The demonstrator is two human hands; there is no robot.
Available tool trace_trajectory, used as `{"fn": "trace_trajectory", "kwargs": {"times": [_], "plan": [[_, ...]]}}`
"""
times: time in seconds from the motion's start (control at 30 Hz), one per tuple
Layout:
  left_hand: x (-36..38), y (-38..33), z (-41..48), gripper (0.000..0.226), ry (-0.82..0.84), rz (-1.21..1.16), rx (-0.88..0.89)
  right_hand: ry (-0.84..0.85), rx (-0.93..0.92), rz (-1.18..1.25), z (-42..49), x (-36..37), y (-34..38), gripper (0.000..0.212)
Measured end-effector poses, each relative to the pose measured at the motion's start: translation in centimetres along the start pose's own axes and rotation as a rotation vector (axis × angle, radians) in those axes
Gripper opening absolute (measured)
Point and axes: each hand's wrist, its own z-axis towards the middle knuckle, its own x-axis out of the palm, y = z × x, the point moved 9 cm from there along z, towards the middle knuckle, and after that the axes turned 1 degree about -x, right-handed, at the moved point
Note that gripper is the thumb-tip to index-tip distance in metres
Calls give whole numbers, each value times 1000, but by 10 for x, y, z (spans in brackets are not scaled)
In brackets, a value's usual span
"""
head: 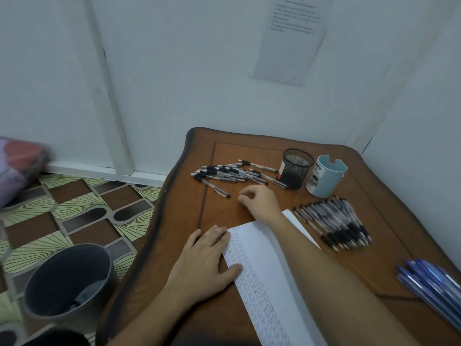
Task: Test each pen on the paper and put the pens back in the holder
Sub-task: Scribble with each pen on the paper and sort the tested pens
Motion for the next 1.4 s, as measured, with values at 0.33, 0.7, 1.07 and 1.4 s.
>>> {"fn": "trace_trajectory", "kwargs": {"times": [0.33,0.7,1.07,1.4], "plan": [[3,4,1,82,9,23,3,-109,69,254,22,16,8,13],[1,1,0,90,0,6,-3,-212,101,1334,-29,-53,-19,16],[1,1,1,88,-10,1,-5,-189,158,1225,-45,-39,-38,42],[3,1,2,86,-1,20,-6,-54,52,996,-47,0,-32,26]]}}
